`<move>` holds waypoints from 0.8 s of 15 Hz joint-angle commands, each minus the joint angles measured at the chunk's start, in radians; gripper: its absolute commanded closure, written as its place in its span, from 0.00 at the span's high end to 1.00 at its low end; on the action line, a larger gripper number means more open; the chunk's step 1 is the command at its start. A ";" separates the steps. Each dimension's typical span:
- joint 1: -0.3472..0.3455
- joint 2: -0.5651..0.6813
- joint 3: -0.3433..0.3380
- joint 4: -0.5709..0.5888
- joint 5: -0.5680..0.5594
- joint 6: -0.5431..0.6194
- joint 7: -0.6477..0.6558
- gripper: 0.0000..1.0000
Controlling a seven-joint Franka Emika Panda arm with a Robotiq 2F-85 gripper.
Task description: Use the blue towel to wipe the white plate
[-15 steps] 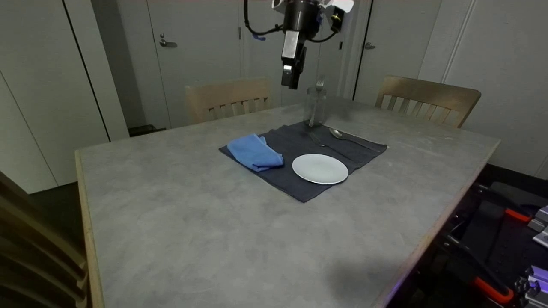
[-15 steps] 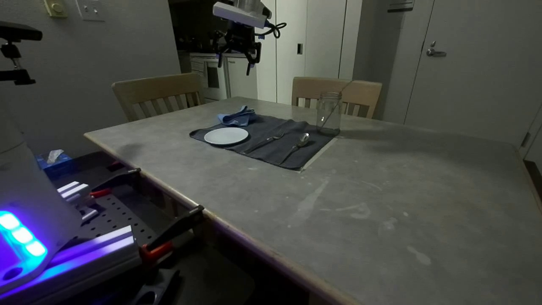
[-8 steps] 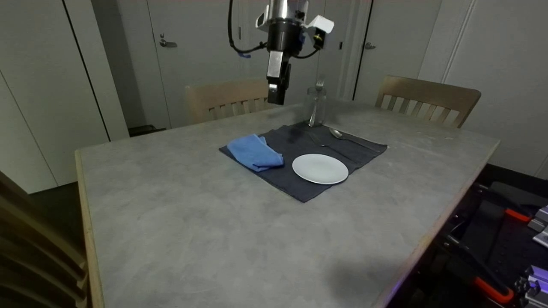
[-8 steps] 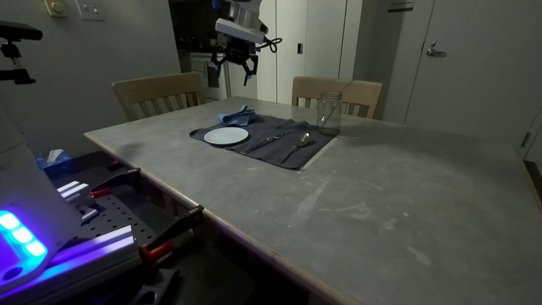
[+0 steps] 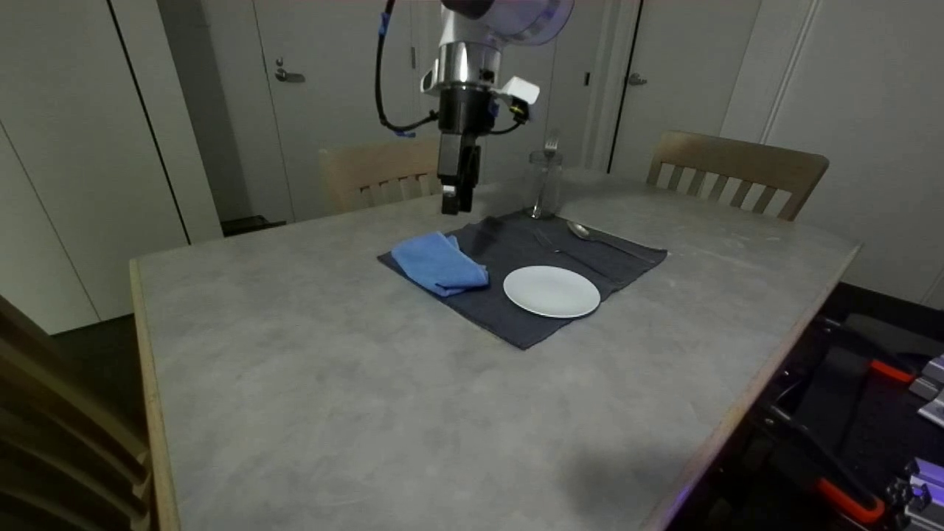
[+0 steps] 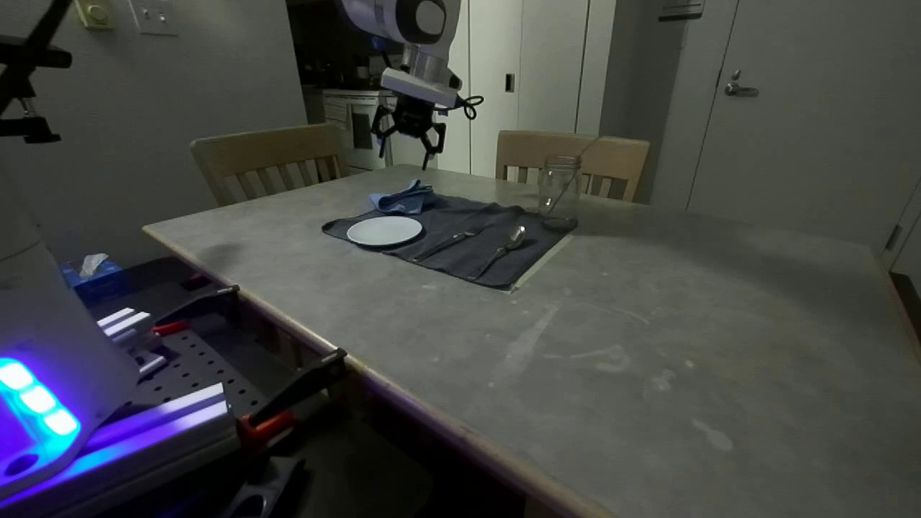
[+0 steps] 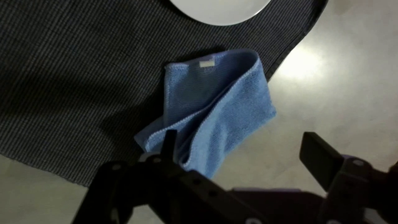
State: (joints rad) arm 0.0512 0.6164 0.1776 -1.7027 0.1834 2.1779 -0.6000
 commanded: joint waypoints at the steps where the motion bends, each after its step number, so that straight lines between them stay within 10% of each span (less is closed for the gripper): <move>1: -0.019 0.081 0.028 0.074 0.002 -0.038 0.013 1.00; 12: -0.001 0.101 0.037 0.048 -0.028 -0.017 0.034 1.00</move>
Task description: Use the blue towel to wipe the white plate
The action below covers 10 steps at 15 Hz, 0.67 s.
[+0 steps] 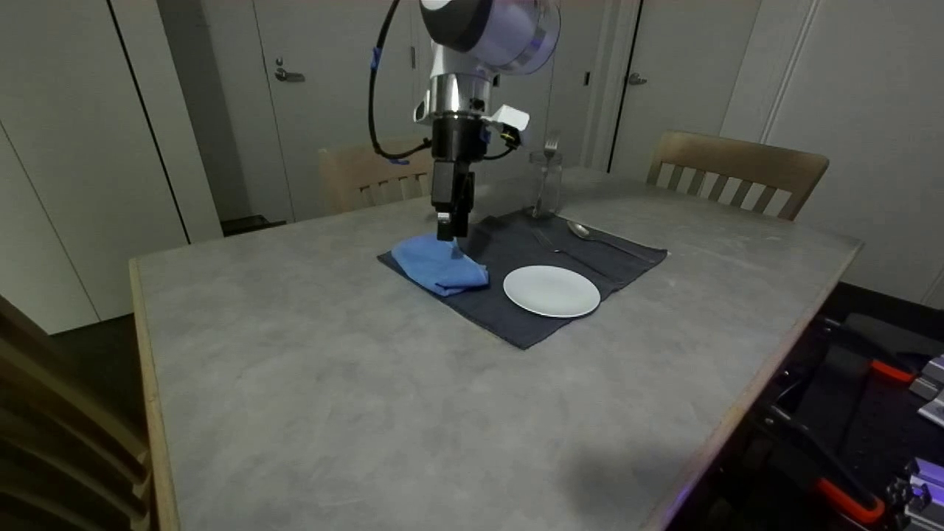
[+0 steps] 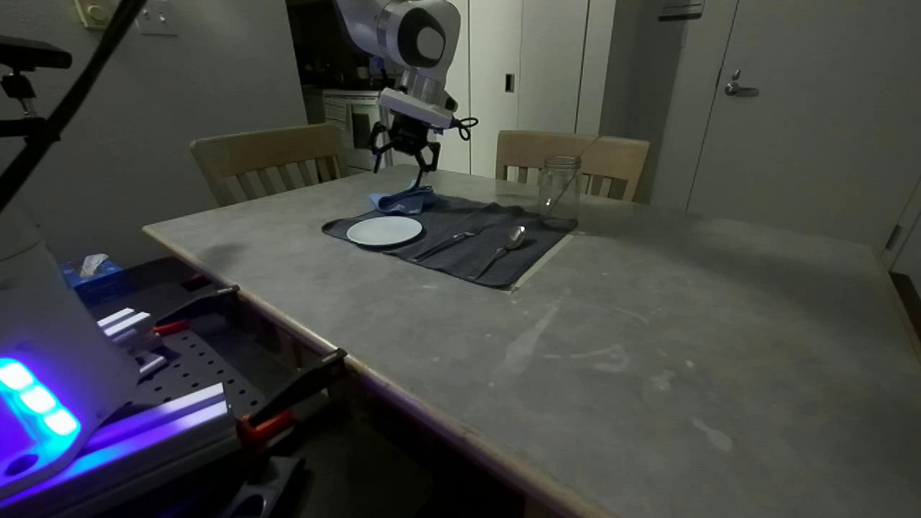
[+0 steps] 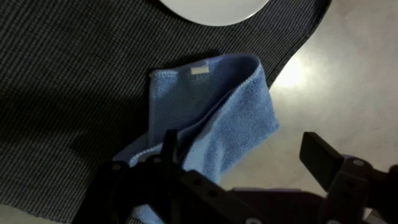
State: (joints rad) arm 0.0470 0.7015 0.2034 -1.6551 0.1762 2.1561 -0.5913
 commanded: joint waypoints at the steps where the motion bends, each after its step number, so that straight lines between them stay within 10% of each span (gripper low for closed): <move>1: 0.009 0.027 0.012 0.002 -0.022 0.014 0.040 1.00; 10: 0.020 0.102 0.026 0.021 -0.023 0.038 0.119 1.00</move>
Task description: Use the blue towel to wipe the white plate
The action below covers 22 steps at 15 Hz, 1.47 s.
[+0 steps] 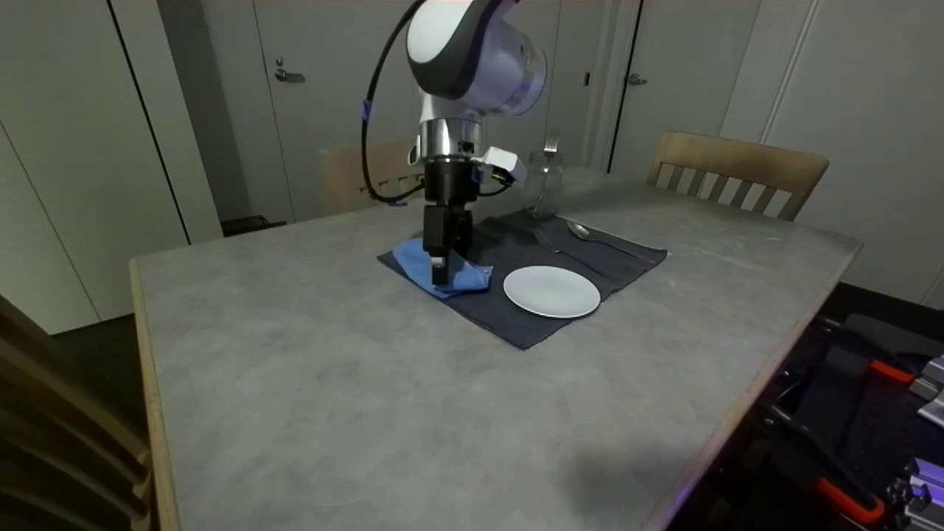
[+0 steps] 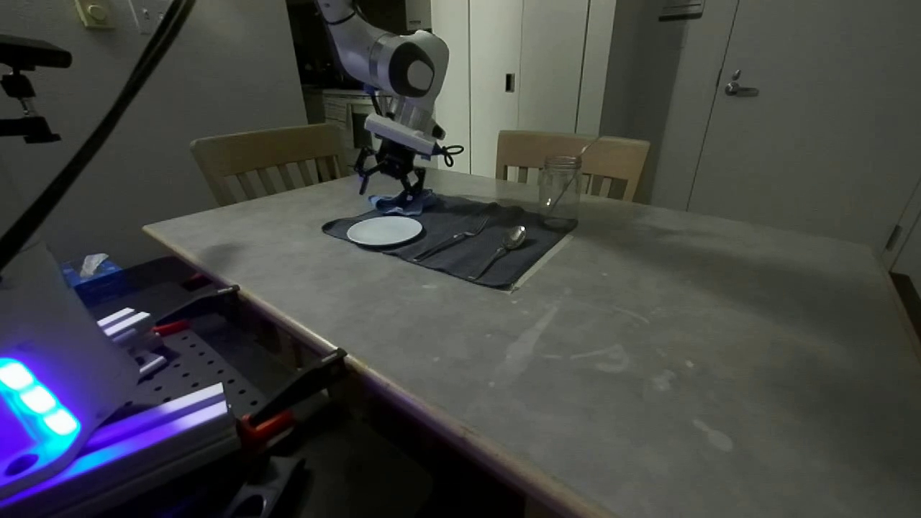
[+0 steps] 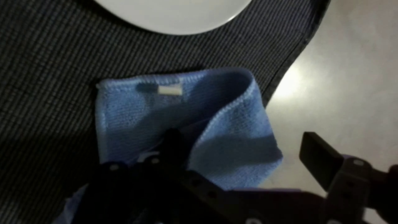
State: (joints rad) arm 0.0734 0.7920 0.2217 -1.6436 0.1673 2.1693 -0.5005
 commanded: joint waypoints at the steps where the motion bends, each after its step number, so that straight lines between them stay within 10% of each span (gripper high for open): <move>1: -0.006 0.000 0.005 0.002 -0.016 0.032 0.038 1.00; 5: -0.005 -0.022 0.002 -0.018 -0.027 0.065 0.058 0.86; 16: -0.006 -0.093 0.009 -0.124 -0.068 0.147 0.066 0.00; 22: -0.011 -0.191 0.028 -0.229 -0.077 0.175 0.041 0.01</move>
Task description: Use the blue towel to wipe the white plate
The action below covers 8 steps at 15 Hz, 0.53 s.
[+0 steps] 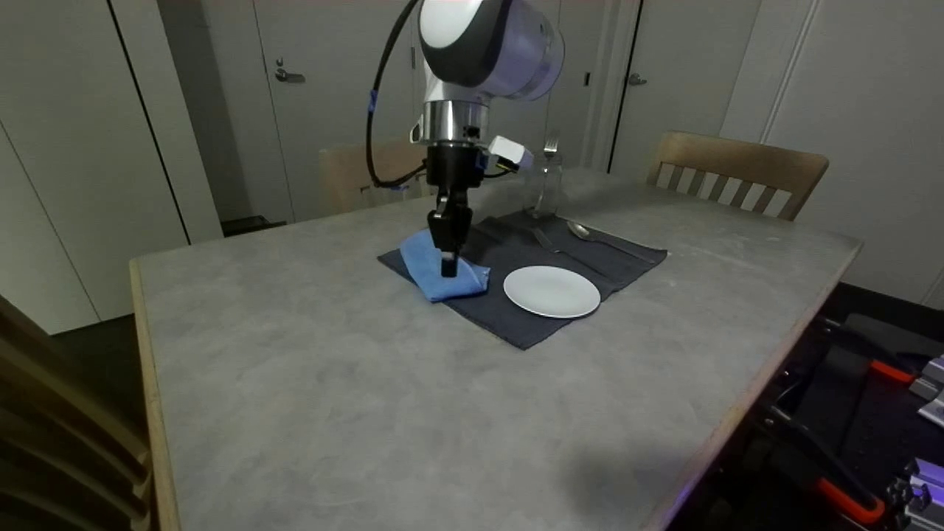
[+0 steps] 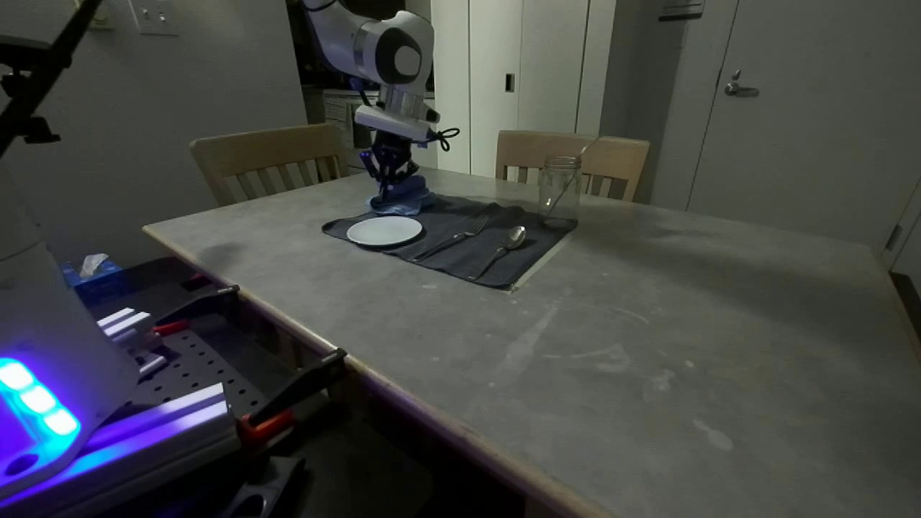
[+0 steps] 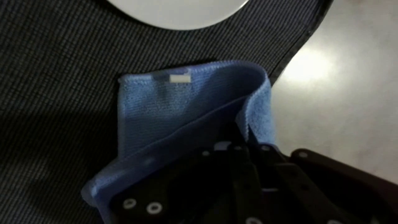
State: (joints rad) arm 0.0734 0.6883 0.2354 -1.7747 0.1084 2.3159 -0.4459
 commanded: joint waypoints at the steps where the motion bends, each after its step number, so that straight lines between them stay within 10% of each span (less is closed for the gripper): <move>1: -0.011 -0.102 0.016 -0.111 -0.019 0.029 -0.017 0.01; 8: -0.009 -0.241 0.036 -0.227 -0.015 0.020 -0.067 0.01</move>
State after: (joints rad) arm 0.0736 0.5313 0.2606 -1.9092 0.1041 2.3184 -0.4817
